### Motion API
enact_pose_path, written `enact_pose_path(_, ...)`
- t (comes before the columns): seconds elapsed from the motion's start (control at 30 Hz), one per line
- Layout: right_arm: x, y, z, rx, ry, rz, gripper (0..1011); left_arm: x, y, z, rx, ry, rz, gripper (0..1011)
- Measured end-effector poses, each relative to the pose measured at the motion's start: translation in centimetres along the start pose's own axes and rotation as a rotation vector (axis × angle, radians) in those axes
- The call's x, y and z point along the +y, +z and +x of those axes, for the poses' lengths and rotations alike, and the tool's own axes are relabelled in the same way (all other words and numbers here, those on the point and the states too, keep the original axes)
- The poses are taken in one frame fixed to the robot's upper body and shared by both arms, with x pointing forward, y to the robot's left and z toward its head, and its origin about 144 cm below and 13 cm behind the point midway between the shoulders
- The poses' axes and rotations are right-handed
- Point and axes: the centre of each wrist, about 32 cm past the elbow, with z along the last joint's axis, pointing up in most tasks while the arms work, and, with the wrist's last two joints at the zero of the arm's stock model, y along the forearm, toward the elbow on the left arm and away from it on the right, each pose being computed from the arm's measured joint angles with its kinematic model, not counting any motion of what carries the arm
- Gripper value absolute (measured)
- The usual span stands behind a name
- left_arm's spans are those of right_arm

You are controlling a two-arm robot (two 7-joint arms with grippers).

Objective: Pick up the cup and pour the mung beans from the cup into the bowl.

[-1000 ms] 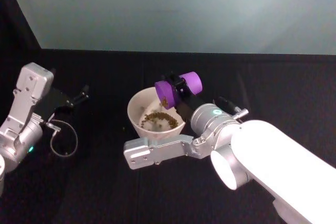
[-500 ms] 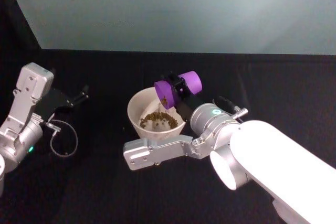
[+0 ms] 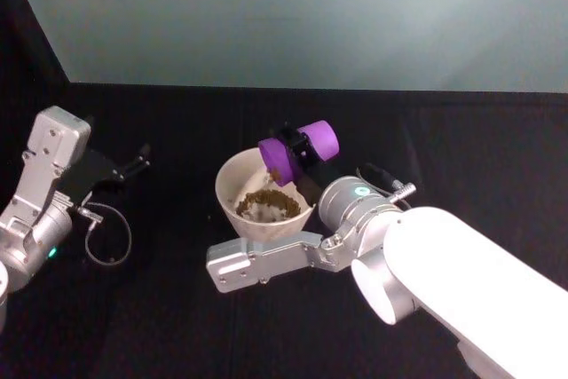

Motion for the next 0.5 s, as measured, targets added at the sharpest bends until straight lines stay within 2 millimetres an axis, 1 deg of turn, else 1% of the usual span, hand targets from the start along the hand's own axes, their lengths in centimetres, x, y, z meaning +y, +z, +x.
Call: enact_pose_path(0.5,-0.08,0.09,0.05,-0.031,-0.002,-0.016,729,0.00,0.00,0.00,0.000,0.000,0.000,1000)
